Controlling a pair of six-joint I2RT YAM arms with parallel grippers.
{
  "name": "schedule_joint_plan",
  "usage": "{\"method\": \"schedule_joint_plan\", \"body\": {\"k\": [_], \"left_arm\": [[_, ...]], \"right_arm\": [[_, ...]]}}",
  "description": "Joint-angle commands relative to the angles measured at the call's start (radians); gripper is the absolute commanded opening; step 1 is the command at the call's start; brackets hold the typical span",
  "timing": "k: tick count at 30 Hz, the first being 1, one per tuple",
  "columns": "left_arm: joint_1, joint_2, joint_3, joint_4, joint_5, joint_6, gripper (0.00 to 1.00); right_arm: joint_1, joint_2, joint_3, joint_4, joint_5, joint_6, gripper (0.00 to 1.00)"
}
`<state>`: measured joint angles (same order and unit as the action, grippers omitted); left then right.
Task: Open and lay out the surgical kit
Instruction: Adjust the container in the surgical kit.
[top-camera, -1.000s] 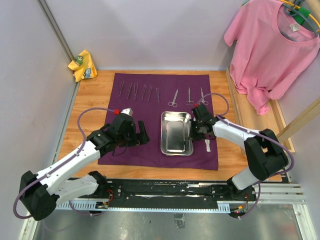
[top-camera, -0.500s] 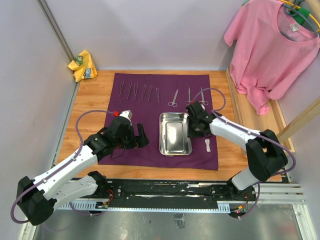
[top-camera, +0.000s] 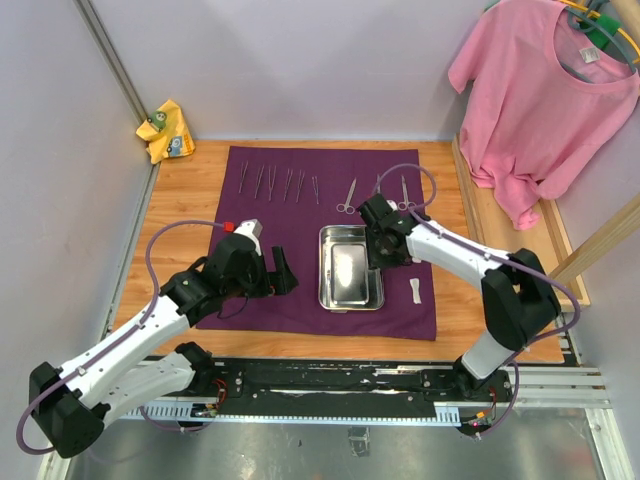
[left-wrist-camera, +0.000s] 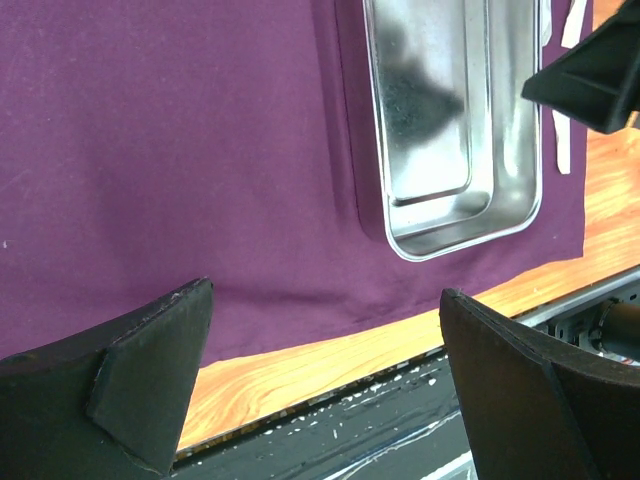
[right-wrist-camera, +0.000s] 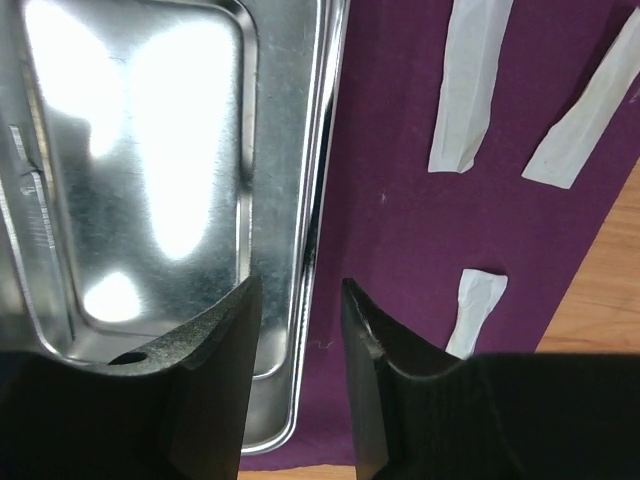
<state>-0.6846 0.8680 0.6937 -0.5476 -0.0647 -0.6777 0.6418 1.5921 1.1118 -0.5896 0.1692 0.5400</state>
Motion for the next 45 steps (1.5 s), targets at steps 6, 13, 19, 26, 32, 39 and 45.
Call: {"method": "schedule_joint_plan", "body": {"k": [6,13,19,26,32,39,45], "left_arm": [[-0.007,-0.015,0.017,0.010,0.013,-0.001,0.99],[-0.007,-0.009,0.027,-0.002,0.003,0.000,0.99],[-0.007,0.013,0.058,-0.018,-0.009,0.002,0.99],[-0.007,0.021,0.075,-0.020,-0.019,-0.003,0.99],[-0.007,0.034,0.077,-0.013,-0.020,0.000,0.99],[-0.007,0.032,0.073,-0.012,-0.025,0.002,0.99],[-0.007,0.035,0.058,0.001,-0.021,-0.001,0.99]], "right_arm": [[0.004,0.132,0.000,0.019,-0.064,-0.005,0.23],[-0.046,0.094,-0.091,0.149,-0.241,0.033,0.01],[-0.146,-0.020,-0.200,0.256,-0.445,0.077,0.01],[-0.247,-0.123,-0.301,0.397,-0.674,0.154,0.01],[-0.256,-0.116,-0.337,0.515,-0.793,0.234,0.01],[-0.254,-0.099,-0.368,0.583,-0.798,0.262,0.01],[-0.229,-0.100,-0.344,0.543,-0.732,0.204,0.01]]}}
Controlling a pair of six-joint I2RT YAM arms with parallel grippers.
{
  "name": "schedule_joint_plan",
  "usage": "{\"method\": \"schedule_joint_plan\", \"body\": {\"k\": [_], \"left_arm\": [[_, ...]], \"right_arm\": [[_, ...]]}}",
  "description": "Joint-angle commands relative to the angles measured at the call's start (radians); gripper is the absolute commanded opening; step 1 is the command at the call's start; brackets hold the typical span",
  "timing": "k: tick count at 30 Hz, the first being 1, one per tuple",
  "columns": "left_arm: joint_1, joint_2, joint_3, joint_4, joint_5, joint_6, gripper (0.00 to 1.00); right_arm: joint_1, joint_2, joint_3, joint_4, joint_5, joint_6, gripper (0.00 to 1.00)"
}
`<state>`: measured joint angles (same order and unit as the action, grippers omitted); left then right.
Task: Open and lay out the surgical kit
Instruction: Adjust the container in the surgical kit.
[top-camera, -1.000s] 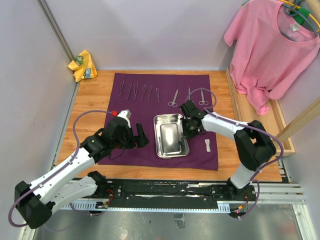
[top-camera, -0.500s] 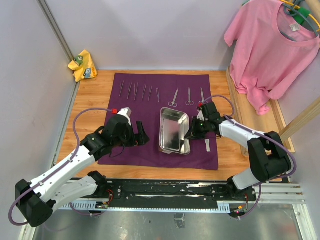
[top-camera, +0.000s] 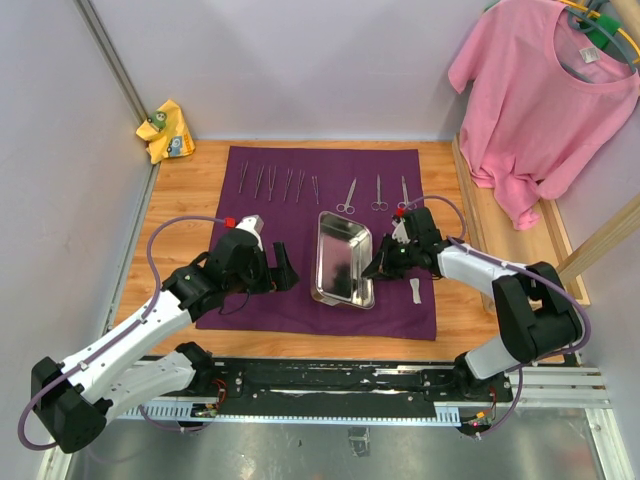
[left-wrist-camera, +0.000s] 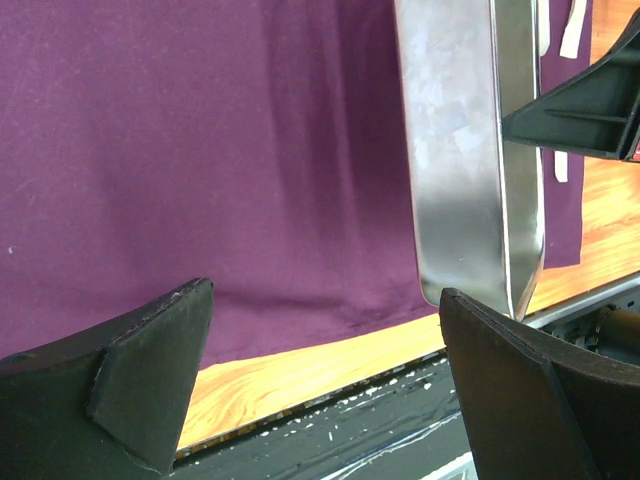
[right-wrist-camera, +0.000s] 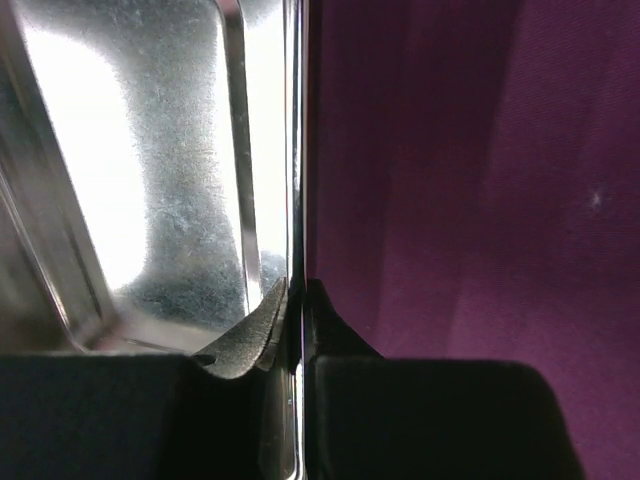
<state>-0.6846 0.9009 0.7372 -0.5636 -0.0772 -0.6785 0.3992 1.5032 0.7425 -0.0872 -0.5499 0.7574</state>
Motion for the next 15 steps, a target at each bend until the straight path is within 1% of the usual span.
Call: {"method": "schedule_joint_plan", "body": {"k": [1,3,4,10,13,15], "left_arm": [[-0.007,0.003,0.014,0.019,-0.008,0.000,0.99],[-0.007,0.007,0.016,0.018,-0.007,-0.001,0.99],[-0.007,0.006,0.016,0.018,-0.008,0.000,0.99],[-0.008,0.006,-0.005,0.032,-0.007,-0.005,0.99],[-0.007,-0.001,-0.024,0.046,-0.003,-0.013,0.99],[-0.007,-0.003,-0.033,0.053,-0.003,-0.015,0.99]], "right_arm": [[0.018,-0.006,0.026,0.041,0.001,-0.009,0.01],[0.033,0.001,0.040,0.001,0.059,-0.023,0.01],[0.050,0.004,0.059,-0.054,0.122,-0.059,0.01],[0.201,0.035,0.221,-0.353,0.562,-0.181,0.01],[0.302,0.064,0.347,-0.522,0.801,-0.204,0.01],[0.368,0.097,0.437,-0.623,0.933,-0.206,0.01]]}}
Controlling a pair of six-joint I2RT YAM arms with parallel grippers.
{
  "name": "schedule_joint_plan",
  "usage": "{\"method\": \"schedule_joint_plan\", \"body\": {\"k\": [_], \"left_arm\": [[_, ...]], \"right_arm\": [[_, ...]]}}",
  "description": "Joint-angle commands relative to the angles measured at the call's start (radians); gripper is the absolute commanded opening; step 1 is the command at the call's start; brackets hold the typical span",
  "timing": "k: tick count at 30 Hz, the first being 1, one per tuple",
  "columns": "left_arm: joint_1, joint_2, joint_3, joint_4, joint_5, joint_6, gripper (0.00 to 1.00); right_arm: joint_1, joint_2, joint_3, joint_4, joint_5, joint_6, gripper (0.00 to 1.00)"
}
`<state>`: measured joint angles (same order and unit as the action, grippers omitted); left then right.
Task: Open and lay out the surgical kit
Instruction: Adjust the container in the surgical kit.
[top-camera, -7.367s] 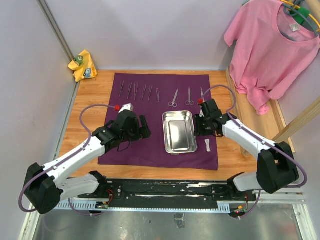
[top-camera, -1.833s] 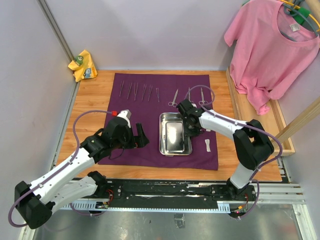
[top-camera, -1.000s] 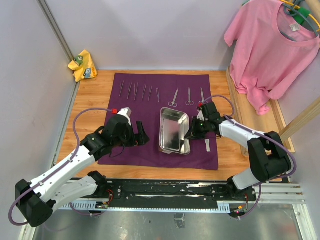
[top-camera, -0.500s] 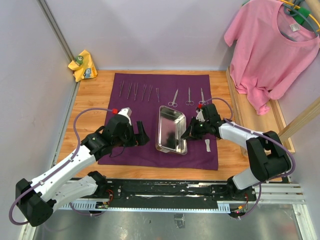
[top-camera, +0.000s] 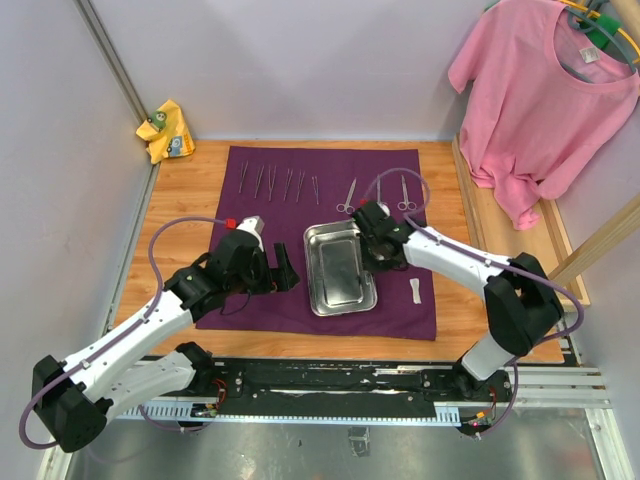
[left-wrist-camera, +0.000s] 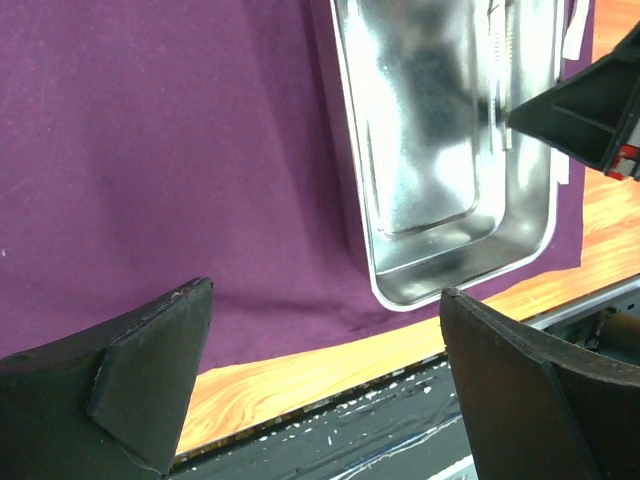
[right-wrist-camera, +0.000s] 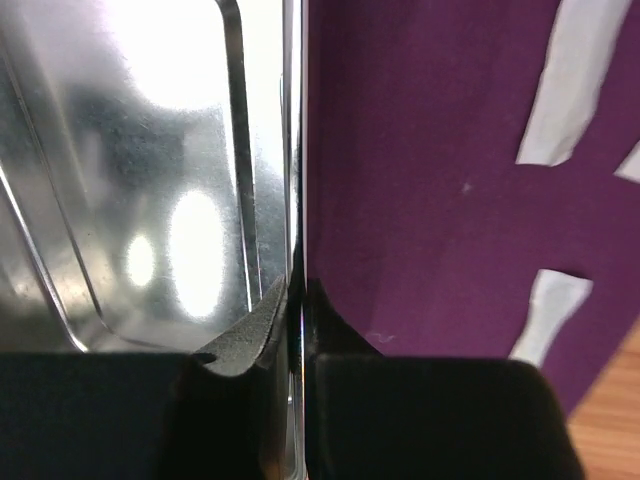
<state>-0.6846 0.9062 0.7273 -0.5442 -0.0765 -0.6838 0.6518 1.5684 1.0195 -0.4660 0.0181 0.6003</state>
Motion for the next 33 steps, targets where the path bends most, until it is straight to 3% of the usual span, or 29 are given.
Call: {"method": "schedule_joint_plan", "body": {"k": [1,4,8,18,22,33], "left_arm": [[-0.007,-0.008,-0.026,0.033,-0.005,-0.007,0.99],[-0.007,0.001,-0.026,0.030,-0.010,0.002,0.99],[-0.007,0.003,-0.033,0.038,-0.009,-0.001,0.99],[-0.007,0.003,-0.038,0.042,-0.006,-0.002,0.99],[-0.007,0.023,-0.029,0.042,0.002,0.001,0.99],[-0.006,0.037,0.018,0.023,-0.020,0.014,0.99]], "right_arm": [[0.150,0.049,0.213,-0.302,0.460,-0.045,0.01],[0.215,0.116,0.335,-0.419,0.593,-0.035,0.01],[0.214,0.174,0.352,-0.412,0.559,-0.036,0.01],[0.138,0.155,0.166,-0.177,0.299,-0.025,0.01],[0.080,0.100,0.048,-0.004,0.104,-0.022,0.01],[-0.122,-0.030,-0.133,0.207,-0.348,0.034,0.01]]}}
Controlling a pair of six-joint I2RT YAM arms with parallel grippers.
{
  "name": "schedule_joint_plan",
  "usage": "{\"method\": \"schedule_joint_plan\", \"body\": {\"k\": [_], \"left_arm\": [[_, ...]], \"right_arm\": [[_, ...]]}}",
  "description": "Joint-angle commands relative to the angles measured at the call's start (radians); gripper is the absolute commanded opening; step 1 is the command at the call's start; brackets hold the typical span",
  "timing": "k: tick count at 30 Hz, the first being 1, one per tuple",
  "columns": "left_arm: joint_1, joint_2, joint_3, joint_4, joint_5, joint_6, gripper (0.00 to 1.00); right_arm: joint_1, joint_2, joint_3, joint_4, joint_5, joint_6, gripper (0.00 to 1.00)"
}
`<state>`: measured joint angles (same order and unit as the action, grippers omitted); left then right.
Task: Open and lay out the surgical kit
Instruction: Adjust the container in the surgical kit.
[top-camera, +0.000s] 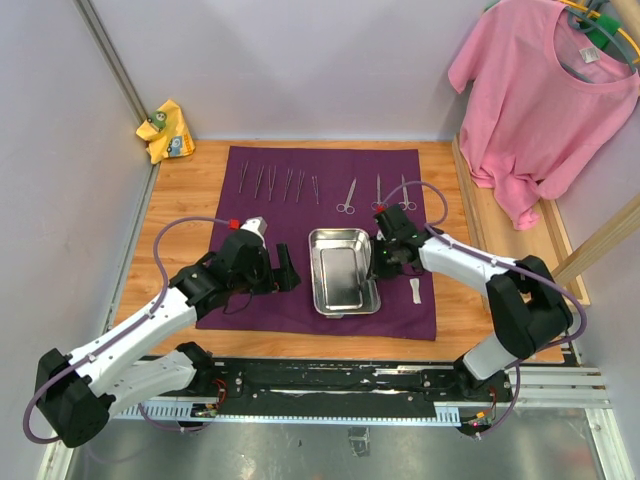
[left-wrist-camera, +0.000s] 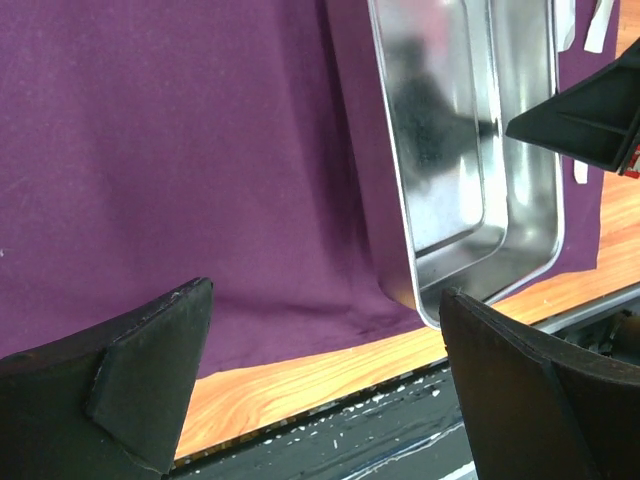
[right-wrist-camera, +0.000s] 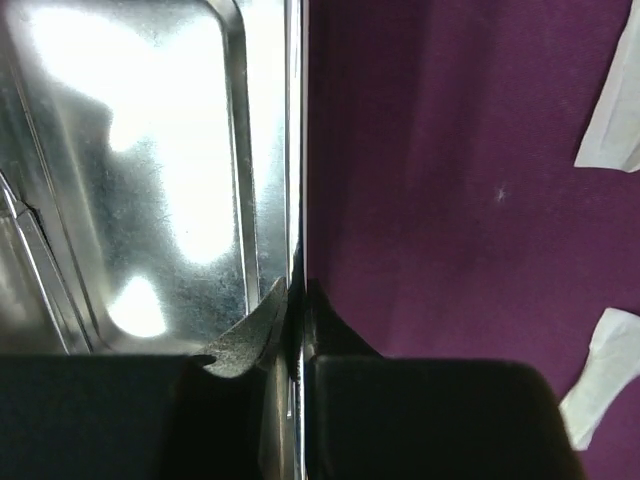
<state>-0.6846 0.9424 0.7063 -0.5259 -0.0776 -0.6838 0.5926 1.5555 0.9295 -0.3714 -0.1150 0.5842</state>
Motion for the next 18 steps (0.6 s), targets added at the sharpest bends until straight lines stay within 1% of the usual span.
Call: {"method": "schedule_joint_plan", "body": {"k": [1,3,8,10,14,16,18], "left_arm": [[-0.006,0.002,0.039,0.005,-0.018,0.012,0.99],[-0.007,0.004,0.040,0.006,-0.018,0.012,0.99],[-0.006,-0.001,0.036,0.004,-0.020,0.011,0.99],[-0.006,0.001,0.036,0.002,-0.022,0.010,0.99],[-0.006,0.003,0.027,0.012,-0.020,0.009,0.99],[-0.006,0.006,0.018,0.021,-0.014,0.007,0.99],[-0.006,0.011,0.013,0.029,-0.009,0.006,0.99]], "right_arm": [[-0.076,-0.012,-0.055,0.136,-0.261,0.061,0.01],[-0.099,-0.010,-0.093,0.209,-0.335,0.098,0.01],[-0.123,0.025,-0.135,0.304,-0.413,0.154,0.01],[-0.118,0.015,-0.118,0.245,-0.345,0.133,0.01],[-0.085,-0.012,-0.050,0.071,-0.126,0.051,0.01],[-0.079,-0.018,-0.046,0.065,-0.100,0.041,0.01],[-0.081,-0.007,-0.059,0.094,-0.135,0.048,0.01]]}}
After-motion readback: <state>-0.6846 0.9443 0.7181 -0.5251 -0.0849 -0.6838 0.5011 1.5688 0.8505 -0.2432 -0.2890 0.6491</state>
